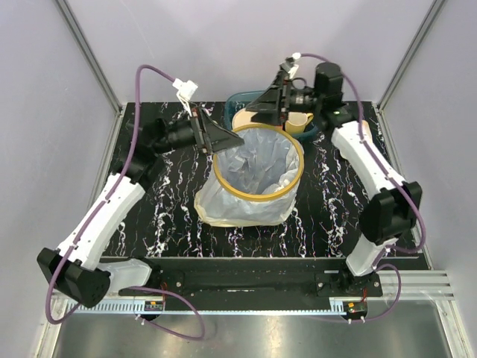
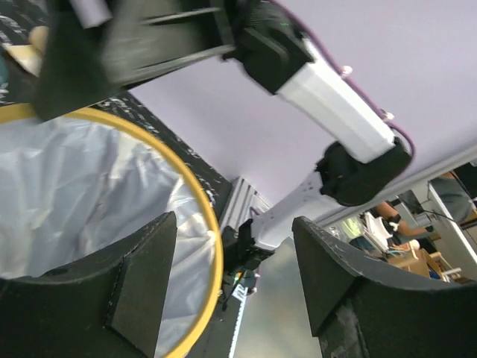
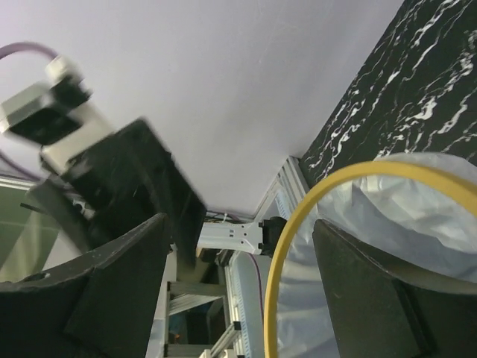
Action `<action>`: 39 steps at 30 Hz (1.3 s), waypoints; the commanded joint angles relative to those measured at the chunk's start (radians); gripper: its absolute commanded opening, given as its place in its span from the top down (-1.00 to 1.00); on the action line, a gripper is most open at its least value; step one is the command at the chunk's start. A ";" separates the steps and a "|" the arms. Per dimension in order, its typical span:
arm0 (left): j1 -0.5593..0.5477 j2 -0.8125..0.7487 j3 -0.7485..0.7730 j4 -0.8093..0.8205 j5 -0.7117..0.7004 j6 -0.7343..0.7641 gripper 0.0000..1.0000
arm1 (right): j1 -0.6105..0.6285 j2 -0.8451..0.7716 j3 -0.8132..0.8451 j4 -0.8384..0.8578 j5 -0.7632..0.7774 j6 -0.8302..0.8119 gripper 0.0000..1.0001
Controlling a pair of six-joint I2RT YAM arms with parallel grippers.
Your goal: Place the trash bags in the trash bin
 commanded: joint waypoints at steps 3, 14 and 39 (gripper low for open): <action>0.149 0.017 0.006 -0.106 0.095 0.078 -0.31 | -0.093 -0.202 -0.132 -0.163 -0.092 -0.148 -0.74; 0.179 0.070 -0.192 -0.019 0.093 0.028 -0.27 | -0.103 -0.258 -0.361 -0.179 -0.120 -0.219 -0.74; 0.522 0.094 0.456 -0.779 0.064 0.525 -0.98 | -0.311 -0.374 0.047 -0.509 -0.031 -0.488 -0.99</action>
